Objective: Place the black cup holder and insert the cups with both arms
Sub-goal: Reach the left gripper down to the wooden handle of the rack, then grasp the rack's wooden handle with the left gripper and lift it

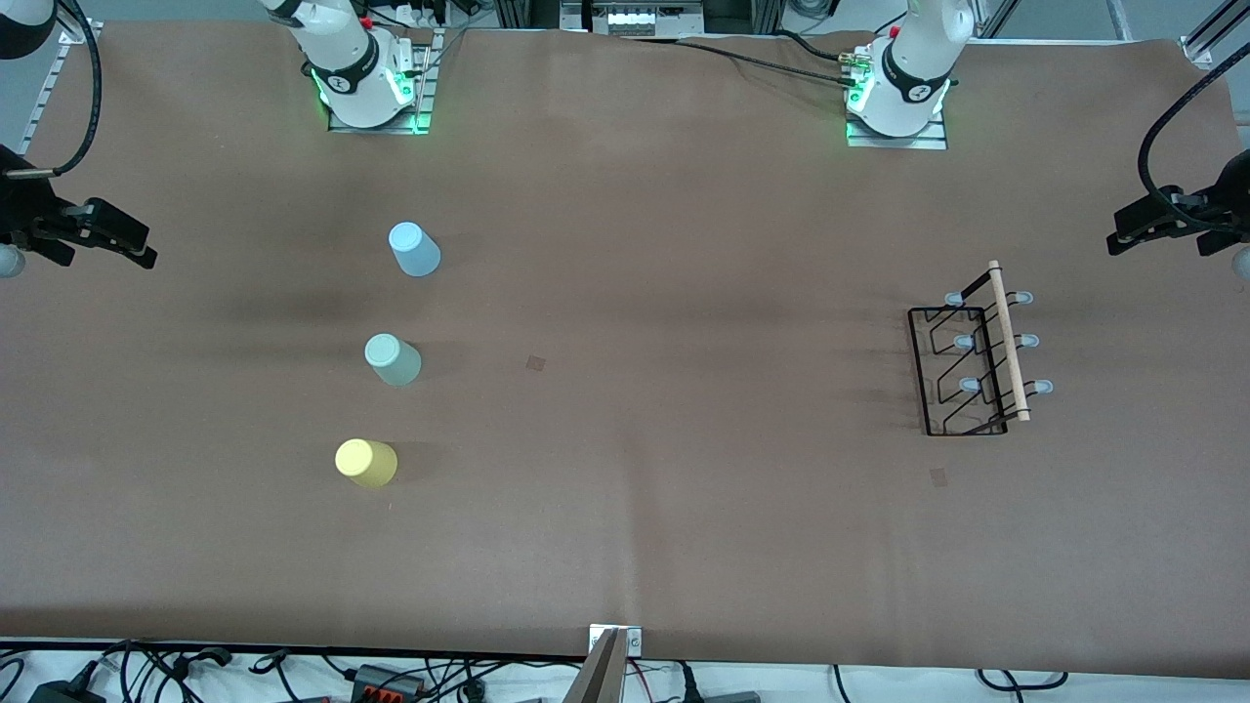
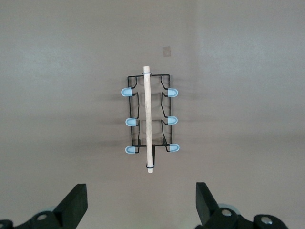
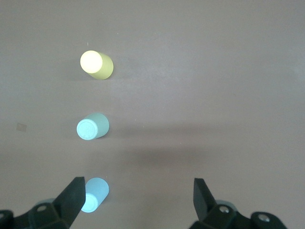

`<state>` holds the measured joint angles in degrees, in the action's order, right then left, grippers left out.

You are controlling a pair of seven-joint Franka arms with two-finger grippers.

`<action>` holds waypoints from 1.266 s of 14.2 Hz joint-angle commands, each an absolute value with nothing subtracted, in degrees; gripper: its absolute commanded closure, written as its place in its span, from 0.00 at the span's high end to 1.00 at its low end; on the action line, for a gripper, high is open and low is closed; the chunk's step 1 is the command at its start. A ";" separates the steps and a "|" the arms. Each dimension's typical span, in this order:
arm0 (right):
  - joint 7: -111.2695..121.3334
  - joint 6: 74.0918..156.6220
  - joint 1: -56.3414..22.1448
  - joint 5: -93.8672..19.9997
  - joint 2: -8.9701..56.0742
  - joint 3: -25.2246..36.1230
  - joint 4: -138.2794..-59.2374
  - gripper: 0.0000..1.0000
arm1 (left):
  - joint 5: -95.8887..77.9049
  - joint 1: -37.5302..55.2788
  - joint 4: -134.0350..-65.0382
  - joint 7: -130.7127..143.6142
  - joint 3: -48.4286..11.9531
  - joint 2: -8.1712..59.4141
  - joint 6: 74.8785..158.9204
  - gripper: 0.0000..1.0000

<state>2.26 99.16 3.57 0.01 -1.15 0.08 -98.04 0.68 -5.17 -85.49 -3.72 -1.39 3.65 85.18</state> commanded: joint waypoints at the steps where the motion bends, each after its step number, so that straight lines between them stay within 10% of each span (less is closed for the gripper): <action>1: 2.81 98.17 3.69 0.26 -1.93 -0.26 -97.82 1.00 | 0.53 -4.92 -84.99 -3.43 -1.14 4.13 84.64 1.00; 9: 2.55 98.53 3.60 0.35 -1.76 -0.26 -97.65 1.00 | -0.44 -4.57 -86.82 -3.78 -1.76 15.37 87.34 1.00; 18: 2.64 98.17 3.60 0.35 -1.58 -0.35 -97.65 1.00 | 0.35 -5.10 -109.15 -4.39 -1.93 13.27 112.24 1.00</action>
<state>2.26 99.07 3.51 0.01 -1.17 -0.01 -97.98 0.36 -4.78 -105.40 -3.78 -1.82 16.52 110.63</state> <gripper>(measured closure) 0.000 0.000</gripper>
